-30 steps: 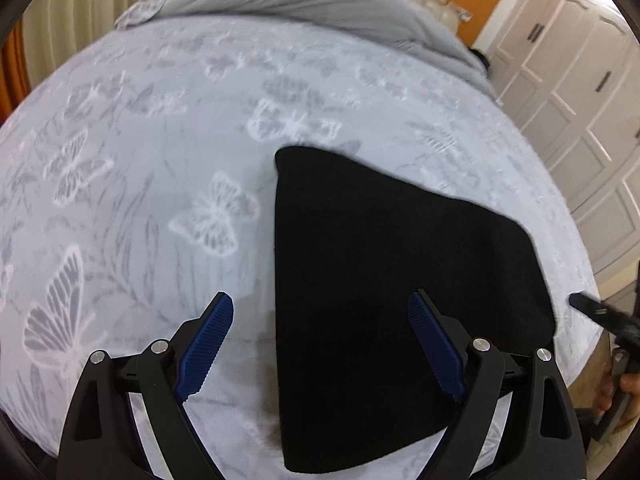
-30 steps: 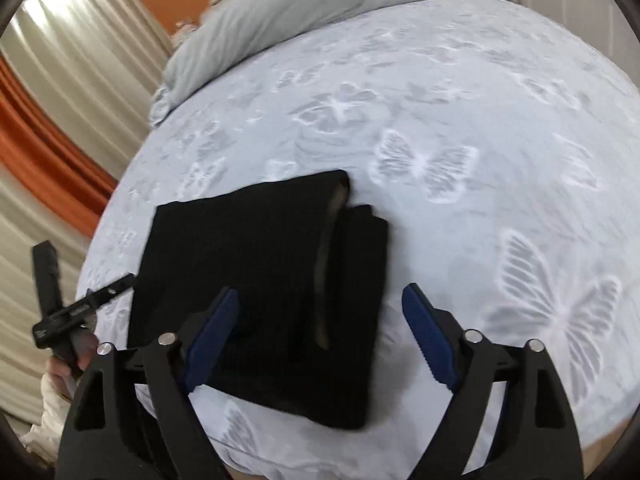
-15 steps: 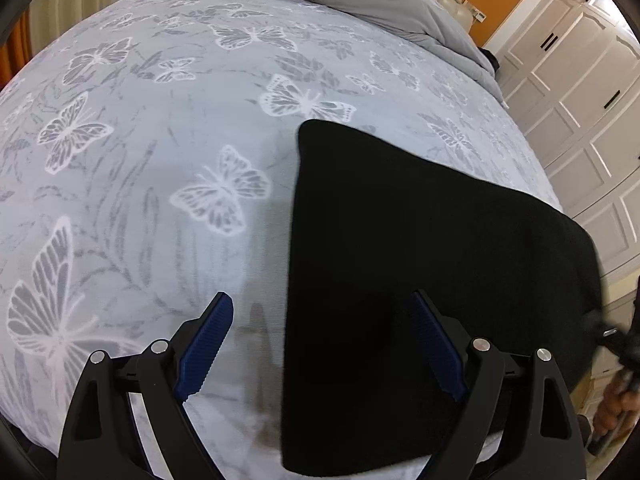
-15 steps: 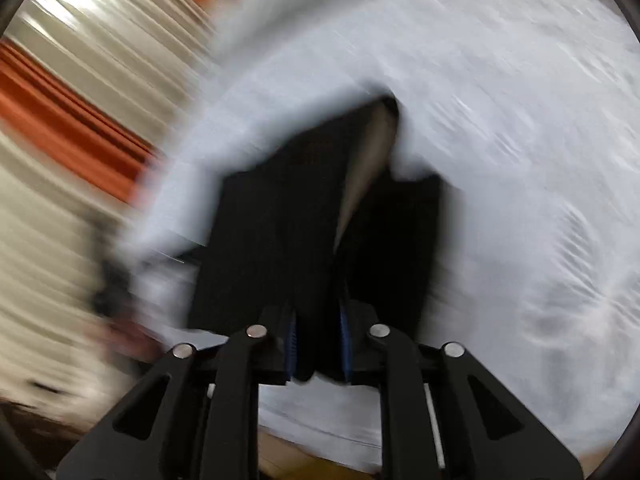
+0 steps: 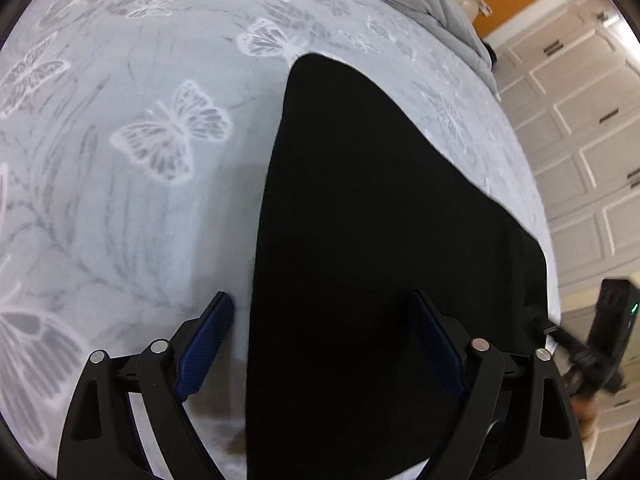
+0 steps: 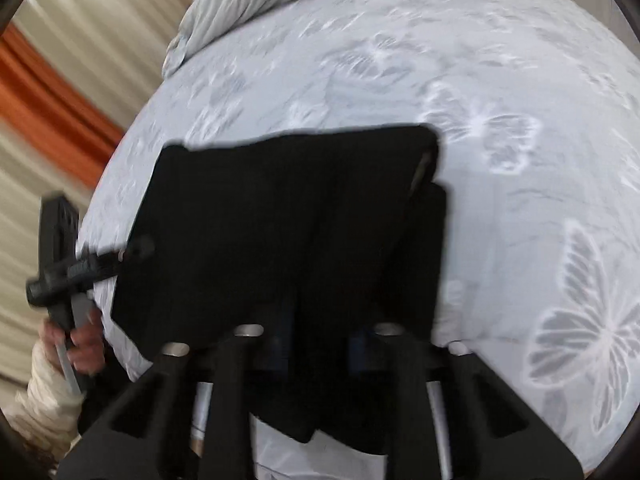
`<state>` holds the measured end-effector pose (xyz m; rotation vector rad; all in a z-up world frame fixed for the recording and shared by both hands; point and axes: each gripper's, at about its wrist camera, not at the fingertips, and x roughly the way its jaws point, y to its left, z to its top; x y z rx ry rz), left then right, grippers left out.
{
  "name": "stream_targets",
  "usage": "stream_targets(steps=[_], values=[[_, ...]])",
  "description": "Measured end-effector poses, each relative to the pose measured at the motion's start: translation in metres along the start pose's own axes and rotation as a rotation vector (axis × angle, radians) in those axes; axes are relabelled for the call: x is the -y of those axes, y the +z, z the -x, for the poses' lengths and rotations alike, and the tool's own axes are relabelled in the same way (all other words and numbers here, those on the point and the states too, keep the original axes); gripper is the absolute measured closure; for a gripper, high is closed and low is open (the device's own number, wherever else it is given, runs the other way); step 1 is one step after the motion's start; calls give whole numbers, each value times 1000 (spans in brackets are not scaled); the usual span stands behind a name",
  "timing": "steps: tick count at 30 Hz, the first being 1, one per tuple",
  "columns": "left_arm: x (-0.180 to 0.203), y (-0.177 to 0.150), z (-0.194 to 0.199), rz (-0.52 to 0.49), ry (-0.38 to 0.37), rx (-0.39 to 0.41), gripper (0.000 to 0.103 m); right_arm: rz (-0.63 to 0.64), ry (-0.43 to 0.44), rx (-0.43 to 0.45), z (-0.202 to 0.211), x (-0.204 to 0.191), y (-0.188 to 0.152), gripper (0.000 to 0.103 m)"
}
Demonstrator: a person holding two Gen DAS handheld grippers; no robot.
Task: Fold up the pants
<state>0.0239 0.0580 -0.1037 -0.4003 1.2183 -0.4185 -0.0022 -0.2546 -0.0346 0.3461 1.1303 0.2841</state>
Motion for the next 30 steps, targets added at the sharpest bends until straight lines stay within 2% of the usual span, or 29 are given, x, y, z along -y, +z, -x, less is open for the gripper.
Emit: stream_targets(steps=[1,2,3,4,5,6,7,8,9,11,12,13,14,15,17,20,22,23,26,28,30], values=[[1,4,2,-15,-53,-22,56,-2,91,30,16,-4,2,88],[1,7,8,-14,-63,-23,66,7,161,66,33,-10,4,88],[0,9,15,-20,-77,-15,74,24,194,81,43,-11,5,88],[-3,11,22,-30,-92,-13,75,53,186,69,48,-11,6,88],[-5,11,26,-31,-91,-18,75,93,69,26,44,-4,7,86],[-9,10,26,-31,-56,-30,74,101,-32,-12,37,5,6,82],[-11,9,24,-38,-33,-36,72,91,-169,-71,26,19,3,80],[-12,8,22,-38,-27,-38,69,71,-255,-100,22,30,-1,80],[-11,7,22,-46,-8,-33,65,40,-280,-113,21,37,-5,79],[-6,5,24,-78,35,-10,57,-22,-151,-62,32,39,-11,78],[-4,5,26,-85,60,1,48,-35,-113,-39,36,38,-13,59],[-2,4,27,-83,77,7,41,-45,-105,-1,39,34,-13,45],[-3,4,28,-76,76,11,31,-44,-121,23,41,31,-13,24],[-3,3,29,-63,64,17,25,-35,-131,36,38,25,-11,23],[0,1,28,-53,28,4,17,-44,-94,26,31,20,-11,26],[4,-4,13,-35,-1,-66,17,-63,-44,31,24,10,-23,30],[3,-8,6,-31,-1,-99,17,-37,-24,33,29,7,-35,39],[3,-11,5,-37,4,-97,17,-14,-22,34,29,1,-41,47],[6,-14,5,-78,17,-94,16,13,-59,70,55,-3,-55,48],[5,-15,6,-77,17,-97,16,2,2,107,72,-9,-59,48],[6,-14,5,-73,19,-98,16,25,52,93,73,-17,-59,47]])
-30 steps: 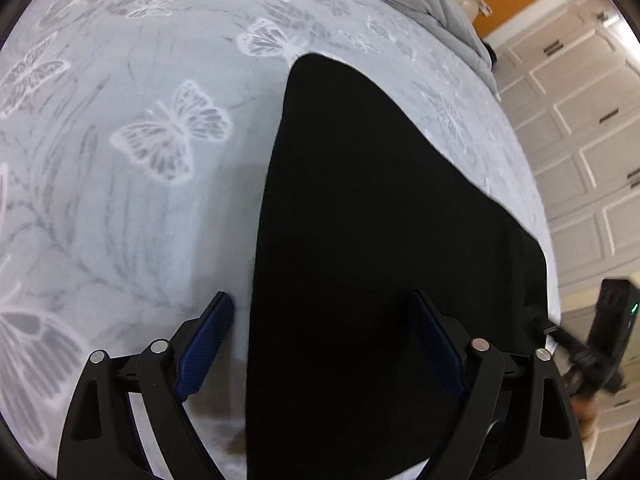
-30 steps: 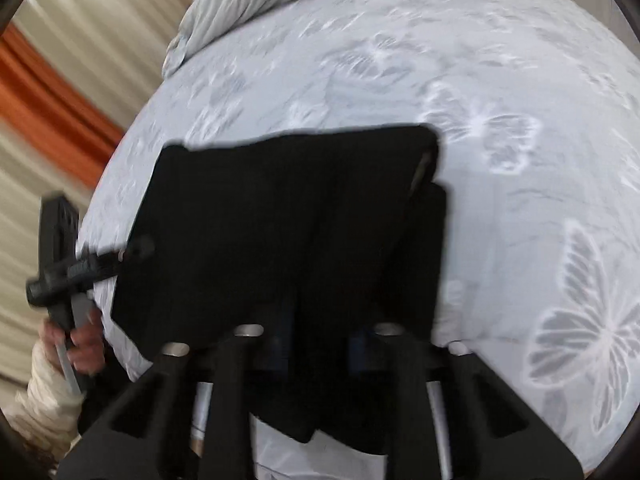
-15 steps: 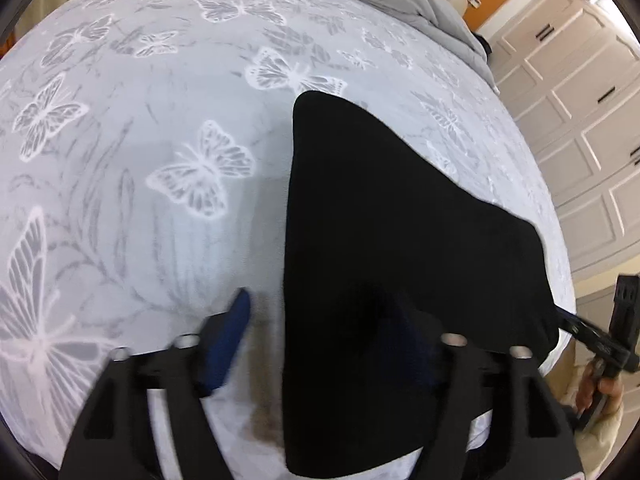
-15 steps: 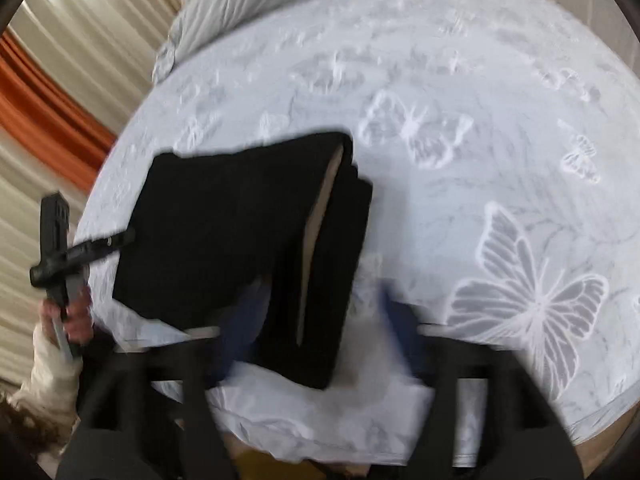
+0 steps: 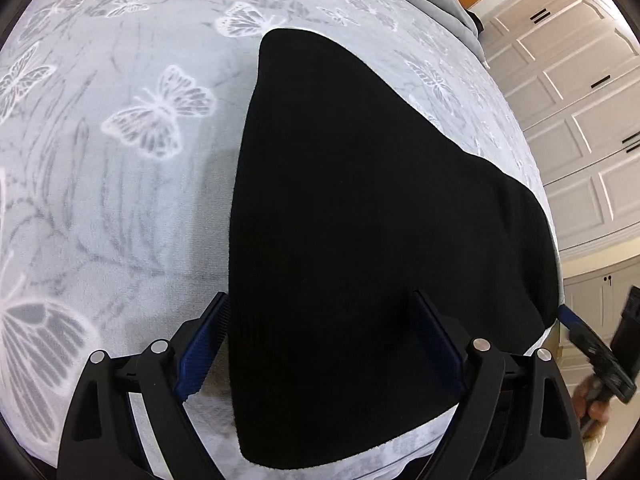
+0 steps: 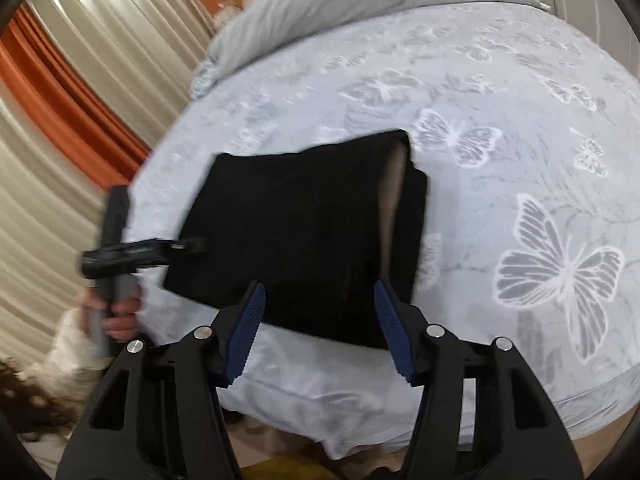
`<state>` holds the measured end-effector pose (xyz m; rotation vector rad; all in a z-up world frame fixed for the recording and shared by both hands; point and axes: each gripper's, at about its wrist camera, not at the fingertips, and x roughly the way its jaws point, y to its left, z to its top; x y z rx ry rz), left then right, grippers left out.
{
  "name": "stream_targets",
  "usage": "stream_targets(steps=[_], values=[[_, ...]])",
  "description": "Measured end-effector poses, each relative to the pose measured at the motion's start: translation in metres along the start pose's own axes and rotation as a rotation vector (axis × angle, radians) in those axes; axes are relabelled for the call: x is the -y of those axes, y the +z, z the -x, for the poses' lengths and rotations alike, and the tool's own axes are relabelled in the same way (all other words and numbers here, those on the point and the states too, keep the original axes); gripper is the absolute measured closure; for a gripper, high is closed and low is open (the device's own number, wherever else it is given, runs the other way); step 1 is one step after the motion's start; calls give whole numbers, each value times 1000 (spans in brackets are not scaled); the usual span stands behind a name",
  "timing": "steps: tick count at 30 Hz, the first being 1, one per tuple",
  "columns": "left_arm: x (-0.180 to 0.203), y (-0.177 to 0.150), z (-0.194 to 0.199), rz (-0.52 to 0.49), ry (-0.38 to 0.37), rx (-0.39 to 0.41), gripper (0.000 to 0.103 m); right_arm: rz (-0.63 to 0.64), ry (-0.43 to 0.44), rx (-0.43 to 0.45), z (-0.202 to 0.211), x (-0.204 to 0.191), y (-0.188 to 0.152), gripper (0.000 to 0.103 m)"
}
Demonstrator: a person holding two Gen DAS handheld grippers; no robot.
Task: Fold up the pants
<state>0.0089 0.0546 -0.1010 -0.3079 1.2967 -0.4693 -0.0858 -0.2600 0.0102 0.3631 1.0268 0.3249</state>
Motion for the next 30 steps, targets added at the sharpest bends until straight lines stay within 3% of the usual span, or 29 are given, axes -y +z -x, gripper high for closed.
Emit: stream_targets(steps=[2,5,7,9,10,11,12,14,15,16,20,22,23,24,26,28,29,30], values=[[1,3,-2,-2,8,1,16,24,2,-37,-9,-4,0,48],[6,6,-7,-3,18,3,15,32,-93,-74,-34,-1,0,47],[6,7,-7,-5,18,4,15,28,-115,-99,-55,4,1,75],[8,7,-8,-19,16,8,16,47,-76,-79,-50,-6,6,100],[12,7,-8,-37,17,7,19,75,-57,-35,-33,-18,12,100],[12,7,-7,-50,10,9,32,104,-63,2,-19,-25,14,100],[13,7,-4,-71,-17,2,36,135,-91,43,-1,-29,18,100],[9,8,-1,-75,-8,4,35,149,-201,-10,-8,-11,19,99],[8,9,-3,-73,-7,-2,31,114,-238,-96,-28,11,16,99],[7,9,-5,-70,-14,-10,29,66,-222,-158,-43,30,9,96],[18,9,-9,-109,32,1,22,-4,-134,-27,-13,28,13,88],[19,9,-8,-101,40,-2,16,-26,-113,7,-6,26,18,56],[17,11,-9,-83,30,-11,15,-35,-128,18,-5,27,21,19],[16,12,-9,-67,17,-14,15,-45,-178,29,-9,30,22,9],[12,13,-10,-37,-5,-10,12,-66,-172,-26,-26,37,23,8],[10,11,-12,-14,-10,2,12,-187,-85,-98,-56,58,21,9],[9,12,-12,3,-20,22,12,-270,-68,-168,-78,69,15,17],[-1,9,-12,8,-25,34,12,-304,-19,-159,-83,71,12,36]])
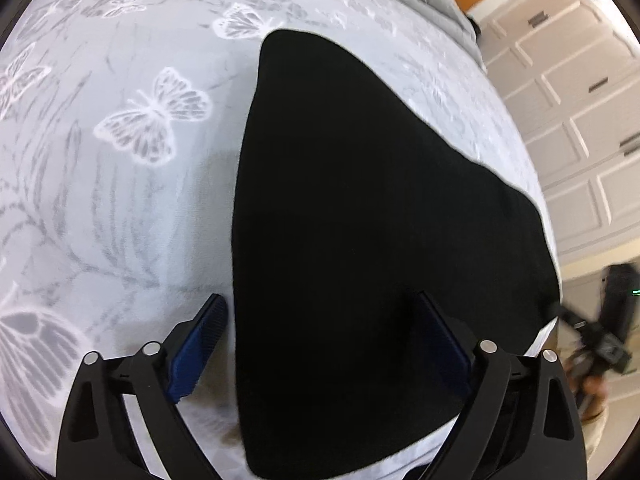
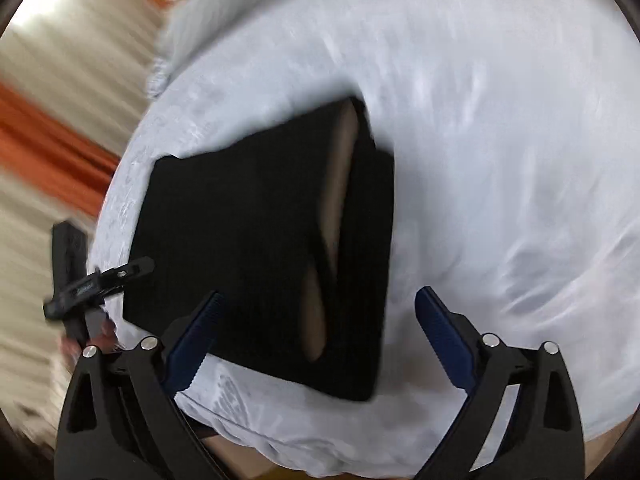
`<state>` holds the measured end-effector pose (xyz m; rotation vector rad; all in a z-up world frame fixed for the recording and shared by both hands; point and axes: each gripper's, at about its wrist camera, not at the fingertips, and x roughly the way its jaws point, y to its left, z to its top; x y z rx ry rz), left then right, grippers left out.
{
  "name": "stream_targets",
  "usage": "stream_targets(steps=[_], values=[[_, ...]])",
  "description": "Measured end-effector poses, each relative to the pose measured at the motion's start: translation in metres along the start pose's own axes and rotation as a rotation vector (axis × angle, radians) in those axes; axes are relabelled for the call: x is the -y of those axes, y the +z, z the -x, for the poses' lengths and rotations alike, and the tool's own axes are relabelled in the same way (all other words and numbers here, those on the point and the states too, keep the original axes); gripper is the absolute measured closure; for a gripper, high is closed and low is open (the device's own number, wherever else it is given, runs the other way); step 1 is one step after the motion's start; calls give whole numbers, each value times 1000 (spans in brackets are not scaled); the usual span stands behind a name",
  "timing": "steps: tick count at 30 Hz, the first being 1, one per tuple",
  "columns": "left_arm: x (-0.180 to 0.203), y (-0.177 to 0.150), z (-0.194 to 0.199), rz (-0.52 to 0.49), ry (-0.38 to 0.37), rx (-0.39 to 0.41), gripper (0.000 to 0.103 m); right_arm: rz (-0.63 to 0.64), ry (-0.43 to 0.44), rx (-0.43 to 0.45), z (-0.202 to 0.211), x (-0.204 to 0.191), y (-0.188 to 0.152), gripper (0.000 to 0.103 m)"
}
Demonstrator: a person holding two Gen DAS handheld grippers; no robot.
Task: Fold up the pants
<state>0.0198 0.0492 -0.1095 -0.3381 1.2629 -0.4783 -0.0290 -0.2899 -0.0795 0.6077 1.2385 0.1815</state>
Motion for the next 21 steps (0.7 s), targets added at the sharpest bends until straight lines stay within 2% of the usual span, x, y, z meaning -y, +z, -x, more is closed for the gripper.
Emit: stream_targets(steps=[1,2,3,5,8,10,11,12,14,15,16,18,20,21], values=[[1,-2,1,-5,3,12,15,15,20,20,3,-5,-1,45],[4,-3,1,-23,9,29,42,46,29,33,13,-15,-2,66],[9,-3,4,-47,-21,29,50,61,43,59,23,-22,-5,69],[9,-4,18,-54,-32,50,77,101,108,98,47,-38,-15,70],[2,-13,52,-51,-101,50,80,165,147,88,61,-56,-43,70],[-3,-26,61,-70,-77,52,79,187,63,36,45,-49,-53,62],[-6,-31,60,-74,-55,46,72,194,-69,-3,25,-38,-57,50],[-13,-36,52,-51,-23,24,55,162,-100,2,17,-27,-59,25],[-25,-42,42,29,-29,2,41,95,-37,43,20,-18,-58,19],[-28,-43,42,58,-45,11,39,99,-34,44,21,-20,-58,18],[-27,-43,43,60,-48,16,37,117,-18,50,22,-23,-57,18],[-25,-43,40,66,-65,6,22,129,15,51,18,-24,-56,17],[-23,-42,34,89,-95,-14,16,130,12,54,10,-22,-53,14],[-17,-40,29,90,-86,-12,15,131,11,69,8,-24,-52,13]])
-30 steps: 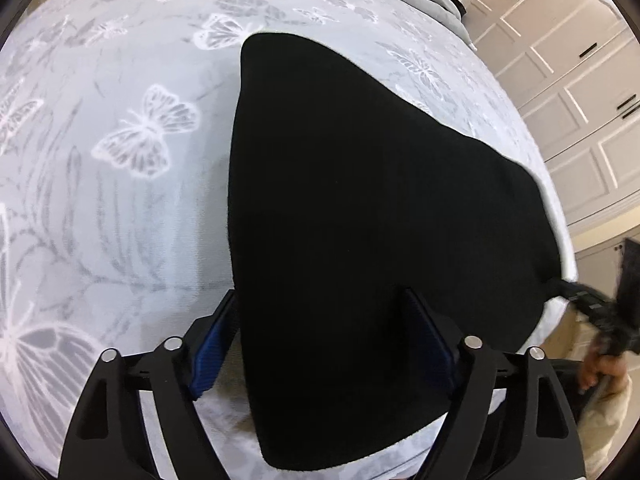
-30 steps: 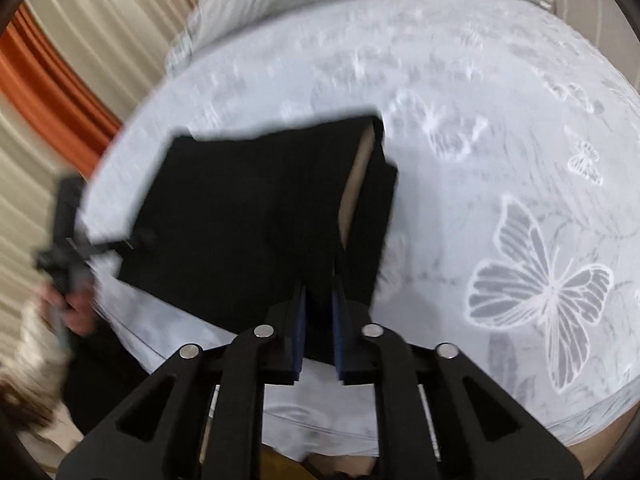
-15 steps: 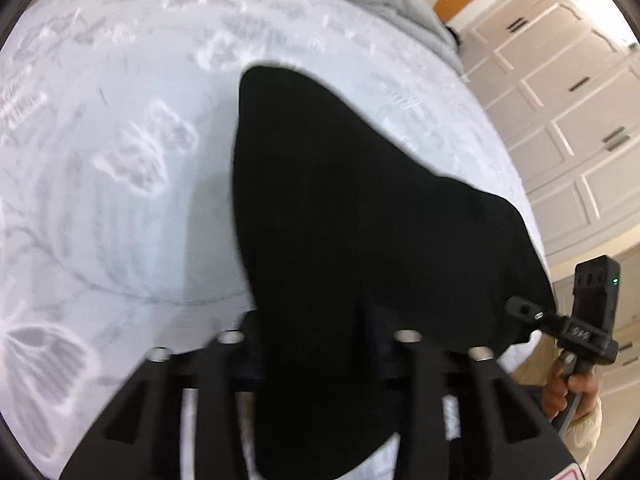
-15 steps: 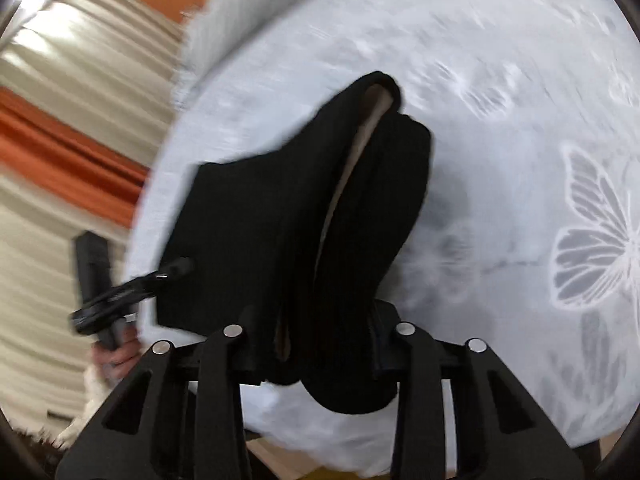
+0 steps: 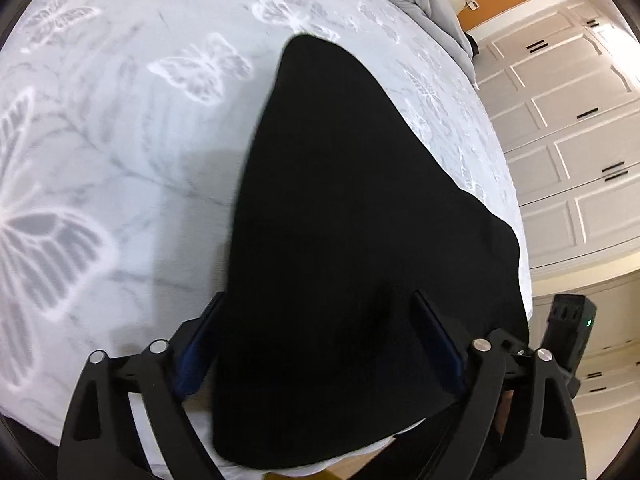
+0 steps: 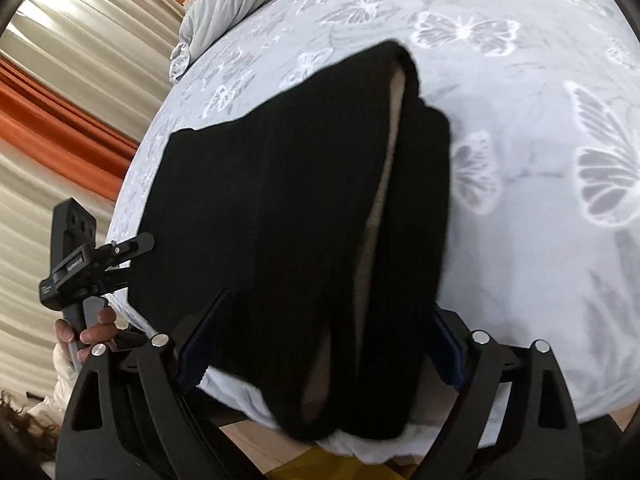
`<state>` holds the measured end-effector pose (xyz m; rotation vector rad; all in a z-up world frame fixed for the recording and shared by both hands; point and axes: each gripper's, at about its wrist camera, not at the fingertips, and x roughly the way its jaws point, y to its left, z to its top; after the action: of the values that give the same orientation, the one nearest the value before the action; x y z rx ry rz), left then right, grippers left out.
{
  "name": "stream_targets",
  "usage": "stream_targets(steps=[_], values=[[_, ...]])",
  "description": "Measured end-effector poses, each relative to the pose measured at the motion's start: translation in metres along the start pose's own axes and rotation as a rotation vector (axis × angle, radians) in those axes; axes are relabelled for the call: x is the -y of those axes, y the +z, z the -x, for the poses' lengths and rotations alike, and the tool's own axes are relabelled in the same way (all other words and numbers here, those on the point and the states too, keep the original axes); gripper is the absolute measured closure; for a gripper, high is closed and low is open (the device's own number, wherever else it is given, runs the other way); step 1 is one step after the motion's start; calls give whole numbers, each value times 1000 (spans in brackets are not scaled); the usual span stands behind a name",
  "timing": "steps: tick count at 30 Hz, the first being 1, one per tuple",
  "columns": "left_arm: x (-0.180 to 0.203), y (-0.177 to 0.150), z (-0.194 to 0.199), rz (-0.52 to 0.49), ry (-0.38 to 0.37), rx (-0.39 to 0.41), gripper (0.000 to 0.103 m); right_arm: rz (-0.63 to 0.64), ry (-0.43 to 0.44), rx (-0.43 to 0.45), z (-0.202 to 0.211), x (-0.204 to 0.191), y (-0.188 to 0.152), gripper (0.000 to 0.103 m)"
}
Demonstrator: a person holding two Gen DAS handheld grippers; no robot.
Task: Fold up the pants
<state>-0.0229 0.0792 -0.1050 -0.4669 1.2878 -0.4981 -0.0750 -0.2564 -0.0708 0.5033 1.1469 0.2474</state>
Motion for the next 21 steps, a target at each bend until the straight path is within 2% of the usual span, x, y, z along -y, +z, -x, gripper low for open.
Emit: stream_targets(steps=[2,3,4,5,6,8,9,11,13,14,15,16,17,18,19,21], values=[[4,4,-6,-9,19,6,12,1,-7,15,-2,-4,3,14],[7,6,-10,-23,24,13,14,-5,-5,32,-1,-5,2,31],[11,6,-13,-40,30,15,15,-5,6,37,-1,-7,3,43],[16,2,-11,-50,42,27,32,-15,32,49,0,-9,4,58],[22,2,-8,-77,65,50,50,-19,55,69,9,-11,5,63],[27,1,5,-122,63,75,70,14,73,112,26,-24,5,65],[31,0,21,-136,26,97,73,26,88,121,33,-28,4,65],[29,-5,42,-122,-34,117,73,40,84,82,28,-25,0,63],[22,-12,40,-98,-8,123,68,7,27,22,7,-10,-7,56],[12,-17,26,-77,42,87,61,-32,54,24,0,1,-11,42],[7,-19,14,-48,76,50,45,-67,91,47,0,7,-12,41],[0,-20,6,-14,76,42,42,-77,98,48,1,8,-11,41],[0,-21,5,3,57,75,37,-66,92,44,2,7,-9,40],[4,-21,4,-14,62,74,27,-57,84,47,1,6,-9,40],[13,-21,-2,-55,74,67,22,-49,71,54,1,4,-9,41],[25,-23,-9,-97,132,94,20,-27,55,66,2,1,-7,52]])
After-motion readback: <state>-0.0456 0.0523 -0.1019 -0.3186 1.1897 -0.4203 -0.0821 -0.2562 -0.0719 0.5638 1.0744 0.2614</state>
